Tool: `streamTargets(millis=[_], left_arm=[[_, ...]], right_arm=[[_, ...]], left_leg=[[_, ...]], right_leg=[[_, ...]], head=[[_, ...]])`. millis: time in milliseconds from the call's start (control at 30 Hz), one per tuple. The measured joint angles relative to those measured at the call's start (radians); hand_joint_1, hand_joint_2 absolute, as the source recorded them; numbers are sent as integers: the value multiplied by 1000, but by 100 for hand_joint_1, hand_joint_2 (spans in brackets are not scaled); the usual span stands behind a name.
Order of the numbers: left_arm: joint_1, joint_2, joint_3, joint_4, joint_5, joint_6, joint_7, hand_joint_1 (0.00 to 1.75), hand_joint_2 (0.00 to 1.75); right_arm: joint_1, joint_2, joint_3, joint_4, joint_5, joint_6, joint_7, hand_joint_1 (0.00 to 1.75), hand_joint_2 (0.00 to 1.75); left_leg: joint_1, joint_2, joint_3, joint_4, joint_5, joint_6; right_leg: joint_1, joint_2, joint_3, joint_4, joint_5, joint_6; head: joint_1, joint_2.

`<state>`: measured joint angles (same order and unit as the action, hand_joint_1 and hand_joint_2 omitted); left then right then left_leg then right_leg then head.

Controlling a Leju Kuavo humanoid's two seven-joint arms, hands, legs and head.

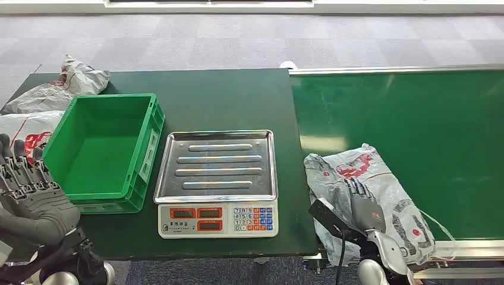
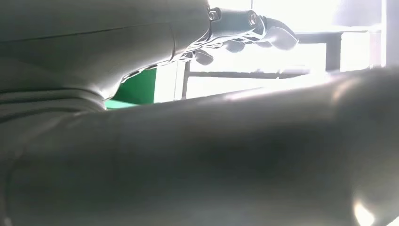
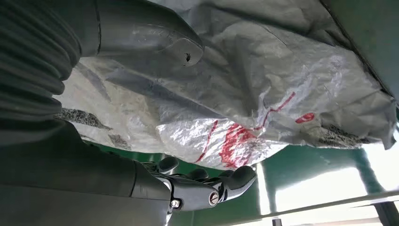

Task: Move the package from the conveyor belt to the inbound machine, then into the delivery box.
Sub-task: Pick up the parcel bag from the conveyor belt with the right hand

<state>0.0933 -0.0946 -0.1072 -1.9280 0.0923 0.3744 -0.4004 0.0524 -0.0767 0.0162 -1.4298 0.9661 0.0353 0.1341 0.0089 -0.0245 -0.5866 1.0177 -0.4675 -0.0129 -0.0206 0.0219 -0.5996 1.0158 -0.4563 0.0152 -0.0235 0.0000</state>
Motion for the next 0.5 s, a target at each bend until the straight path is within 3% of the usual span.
streamTargets(millis=[233,500], left_arm=[[-11,0,-1,17,15,-29,21,0,0],[-27,0,-2,34,15,-35,30,0,0]], right_arm=[[27,-1,25,17,77,22,121,0,175],[40,-16,41,33,100,46,167,0,175]], left_leg=[[0,0,-1,0,0,0],[0,0,0,0,0,0]], right_leg=[[0,0,-1,0,0,0],[0,0,-1,0,0,0]], head=[[0,0],[0,0]])
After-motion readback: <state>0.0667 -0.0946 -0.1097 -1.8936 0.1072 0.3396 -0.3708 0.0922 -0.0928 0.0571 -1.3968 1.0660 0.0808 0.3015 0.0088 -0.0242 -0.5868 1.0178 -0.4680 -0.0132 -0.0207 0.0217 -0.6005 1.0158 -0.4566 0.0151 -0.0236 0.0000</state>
